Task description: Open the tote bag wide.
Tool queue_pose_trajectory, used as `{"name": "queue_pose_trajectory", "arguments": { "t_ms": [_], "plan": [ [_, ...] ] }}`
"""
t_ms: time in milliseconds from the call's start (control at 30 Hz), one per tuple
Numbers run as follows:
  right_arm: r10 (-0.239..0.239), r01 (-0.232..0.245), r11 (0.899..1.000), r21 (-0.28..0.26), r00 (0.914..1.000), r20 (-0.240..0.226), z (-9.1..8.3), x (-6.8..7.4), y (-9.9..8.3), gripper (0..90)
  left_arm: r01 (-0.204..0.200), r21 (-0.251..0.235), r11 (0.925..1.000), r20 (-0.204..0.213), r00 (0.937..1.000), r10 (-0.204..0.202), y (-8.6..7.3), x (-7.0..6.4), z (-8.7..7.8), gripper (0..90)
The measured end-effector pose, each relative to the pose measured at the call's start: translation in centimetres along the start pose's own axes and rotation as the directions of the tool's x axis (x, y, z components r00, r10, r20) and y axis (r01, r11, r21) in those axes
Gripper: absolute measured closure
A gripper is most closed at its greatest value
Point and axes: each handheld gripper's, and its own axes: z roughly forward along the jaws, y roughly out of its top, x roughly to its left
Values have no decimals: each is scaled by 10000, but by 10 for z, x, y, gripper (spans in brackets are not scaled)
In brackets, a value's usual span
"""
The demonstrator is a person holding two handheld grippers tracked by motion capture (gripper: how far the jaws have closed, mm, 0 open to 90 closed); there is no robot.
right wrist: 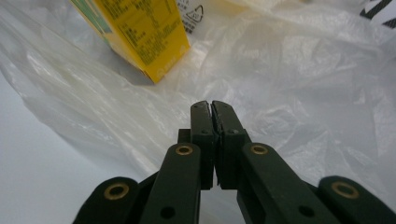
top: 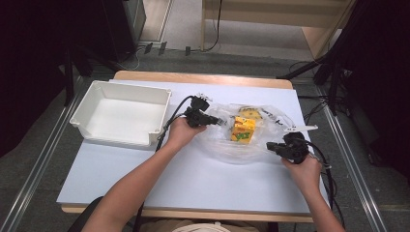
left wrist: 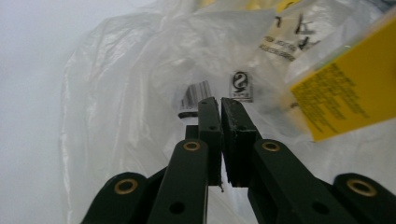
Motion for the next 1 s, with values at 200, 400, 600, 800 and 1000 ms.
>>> {"name": "queue_pose_trajectory", "arguments": {
  "t_ms": [200,400,600,800,1000],
  "plan": [
    [-74,74,9997,-246,10000,12,-6,5,5,888,-355,-265,9990,258,9990,362,-1,-10,-13,840],
    [110,-114,9991,-420,9999,-88,-13,6,8,819,-472,-328,9983,653,9966,493,0,-17,-22,798],
    [-13,8,9984,-572,10000,-88,-21,9,10,695,-602,-469,9971,913,9937,643,1,-19,-29,751],
    [-54,51,9986,-531,10000,-61,-22,12,9,420,-568,-335,9978,1332,9892,608,1,-21,-34,605],
    [-17,-1,9988,-498,9994,-353,-25,13,8,361,-762,-554,9956,1576,9839,841,1,-22,-42,489]
  ]
}}
